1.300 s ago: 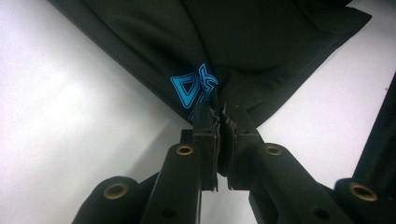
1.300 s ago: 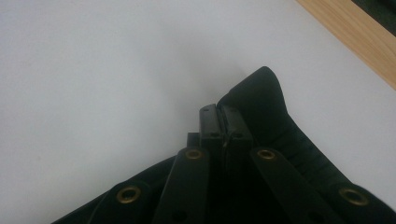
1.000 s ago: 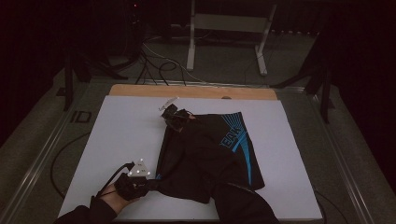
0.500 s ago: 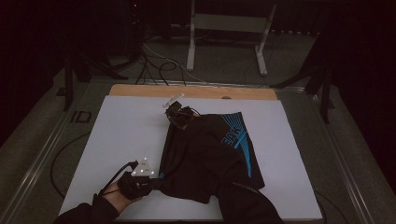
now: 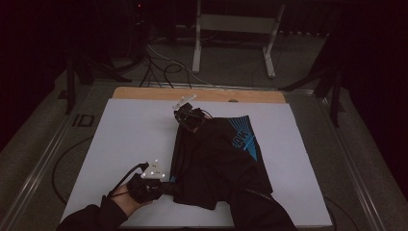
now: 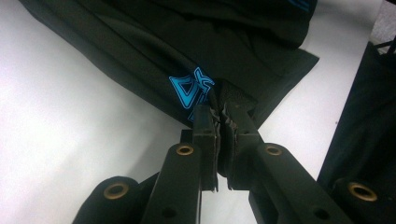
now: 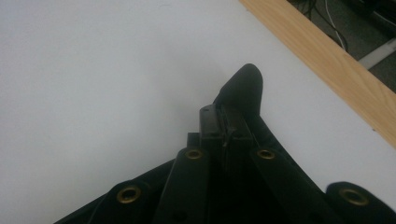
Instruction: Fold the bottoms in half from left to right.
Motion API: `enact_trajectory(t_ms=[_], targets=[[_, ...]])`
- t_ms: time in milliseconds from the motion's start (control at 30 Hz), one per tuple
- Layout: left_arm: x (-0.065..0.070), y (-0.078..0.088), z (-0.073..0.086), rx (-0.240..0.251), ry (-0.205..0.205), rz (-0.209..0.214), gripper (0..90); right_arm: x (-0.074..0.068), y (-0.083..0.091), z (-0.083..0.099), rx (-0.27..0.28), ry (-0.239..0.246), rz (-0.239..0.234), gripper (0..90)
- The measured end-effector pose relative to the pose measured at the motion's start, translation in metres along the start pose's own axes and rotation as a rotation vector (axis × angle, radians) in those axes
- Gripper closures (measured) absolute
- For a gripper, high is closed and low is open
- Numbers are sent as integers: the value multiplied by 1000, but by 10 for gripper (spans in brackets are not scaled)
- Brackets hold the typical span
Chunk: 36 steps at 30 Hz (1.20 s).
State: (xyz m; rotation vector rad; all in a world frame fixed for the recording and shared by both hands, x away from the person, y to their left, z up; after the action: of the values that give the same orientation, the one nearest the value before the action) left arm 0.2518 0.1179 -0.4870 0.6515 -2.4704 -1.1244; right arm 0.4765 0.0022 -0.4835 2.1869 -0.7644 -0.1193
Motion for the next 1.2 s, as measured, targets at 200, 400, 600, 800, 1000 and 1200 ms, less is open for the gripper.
enact_trajectory(t_ms=[200, 400, 600, 800, 1000, 1200], targets=[[4, 0, -8, 15, -10, 15, 852, 6, 10, 3, 18, -9, 1, 894], [6, -2, -13, 18, -21, 25, 852, 10, 16, 8, 20, 4, 7, 894], [10, -6, -21, 26, -36, 32, 852, 17, 22, 14, 16, 0, 22, 894], [13, -9, -30, 28, -53, 40, 852, 24, 30, 18, 20, -10, 36, 894], [16, -14, -37, 33, -66, 49, 852, 31, 38, 23, 22, -16, 50, 894], [18, -20, -42, 36, -70, 63, 852, 36, 44, 29, 18, -30, 62, 894]])
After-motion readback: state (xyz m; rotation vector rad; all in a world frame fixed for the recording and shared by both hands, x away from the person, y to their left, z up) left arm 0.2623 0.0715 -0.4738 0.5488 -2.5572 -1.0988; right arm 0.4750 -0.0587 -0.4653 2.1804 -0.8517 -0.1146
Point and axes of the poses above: each handheld gripper's, and its own axes: y roughly backward along the jaws, z roughly out of its underside, x roughly to its right, the point moved 4 cm from there along -y, roughly forward along the jaws, and after that the axes turned 2 degrees about y, right-handed, at the moved point
